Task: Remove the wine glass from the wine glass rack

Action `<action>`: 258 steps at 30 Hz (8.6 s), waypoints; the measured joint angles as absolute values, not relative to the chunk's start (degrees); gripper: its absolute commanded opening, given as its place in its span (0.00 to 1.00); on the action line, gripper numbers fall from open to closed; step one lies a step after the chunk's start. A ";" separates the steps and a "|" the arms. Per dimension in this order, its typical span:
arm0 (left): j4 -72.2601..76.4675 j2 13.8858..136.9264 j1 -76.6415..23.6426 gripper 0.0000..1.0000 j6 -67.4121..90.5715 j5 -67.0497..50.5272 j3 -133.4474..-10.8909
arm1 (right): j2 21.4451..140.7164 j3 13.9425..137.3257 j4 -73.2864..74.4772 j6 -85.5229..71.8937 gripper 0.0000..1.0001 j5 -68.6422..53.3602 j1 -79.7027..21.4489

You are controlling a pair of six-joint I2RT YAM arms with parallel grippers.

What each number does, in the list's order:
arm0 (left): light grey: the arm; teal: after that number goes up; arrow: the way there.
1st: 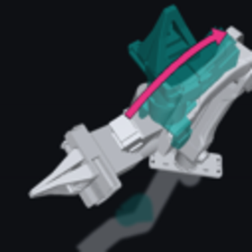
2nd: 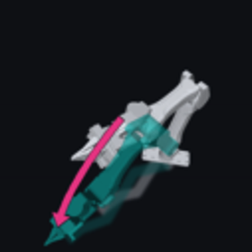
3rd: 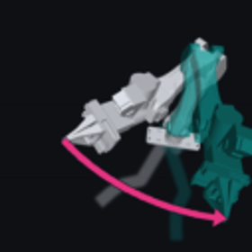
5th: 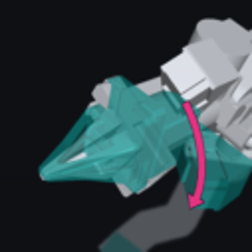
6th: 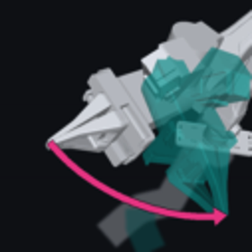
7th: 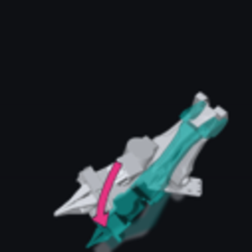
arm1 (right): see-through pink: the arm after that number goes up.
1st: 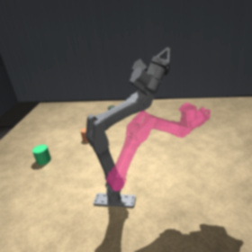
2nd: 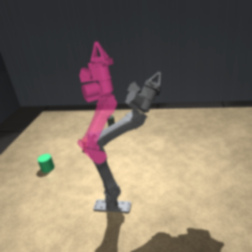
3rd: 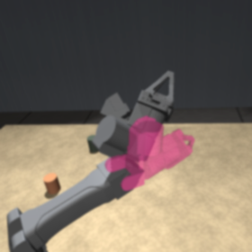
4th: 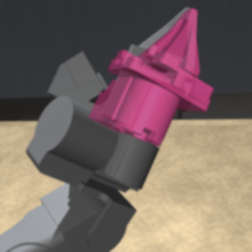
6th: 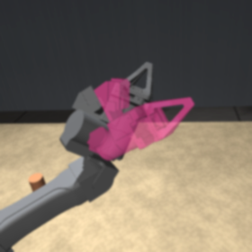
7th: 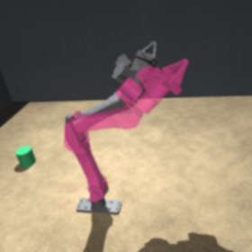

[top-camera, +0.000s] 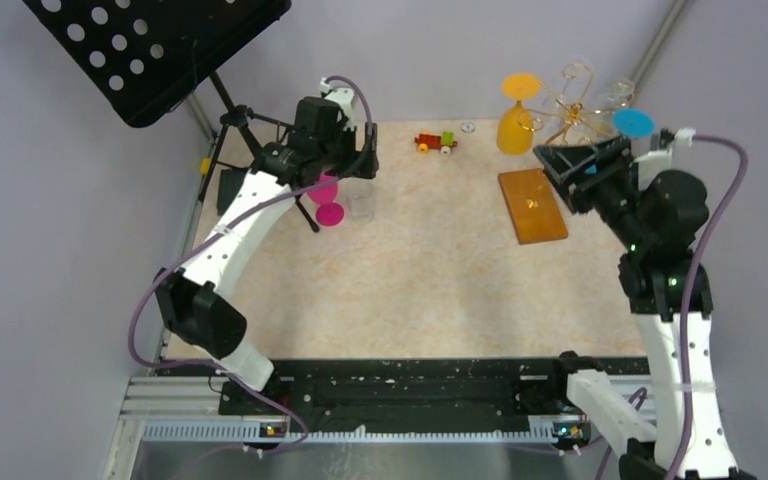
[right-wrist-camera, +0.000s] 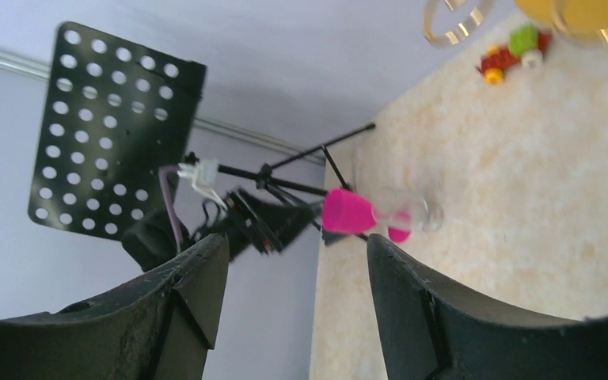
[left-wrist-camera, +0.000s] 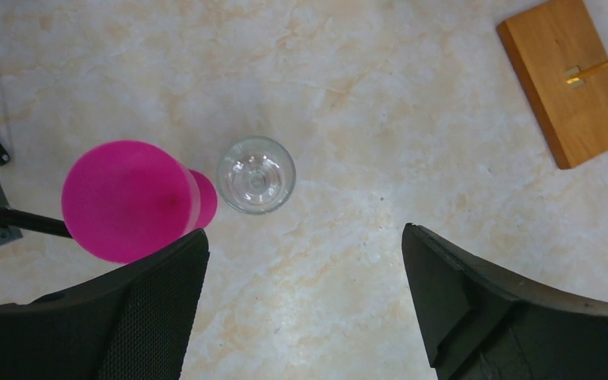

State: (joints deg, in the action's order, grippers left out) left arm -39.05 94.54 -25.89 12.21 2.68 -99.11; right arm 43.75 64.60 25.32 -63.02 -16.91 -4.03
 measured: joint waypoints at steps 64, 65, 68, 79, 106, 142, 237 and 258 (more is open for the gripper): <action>-31.40 65.82 -25.65 0.95 19.42 -15.64 -71.00 | 103.46 112.01 28.80 -40.53 0.21 -11.60 1.41; -31.40 65.73 -25.65 0.96 19.42 -15.64 -71.00 | 103.46 111.77 28.08 -40.73 0.19 -11.81 1.63; -31.35 65.52 -25.65 0.95 19.42 -15.64 -70.96 | 103.46 111.72 27.31 -40.97 0.12 -11.99 1.76; -31.22 65.34 -25.65 0.96 19.42 -15.64 -70.63 | 102.10 108.84 21.56 -42.37 0.00 -13.19 1.80; -30.37 64.12 -25.65 0.96 19.64 -16.10 -69.82 | 97.10 93.45 0.12 -57.32 0.00 -18.83 5.41; -30.35 64.12 -25.65 0.96 19.62 -16.93 -69.60 | 94.91 93.82 1.48 -61.23 0.00 -8.01 5.41; 34.98 68.42 -34.44 0.90 81.49 -30.35 -54.24 | 52.47 55.05 -25.10 -96.23 0.00 -32.62 -12.27; 31.83 66.28 -35.99 0.85 76.51 -25.02 -52.88 | 47.37 53.95 -23.09 -96.12 0.00 -30.63 -12.38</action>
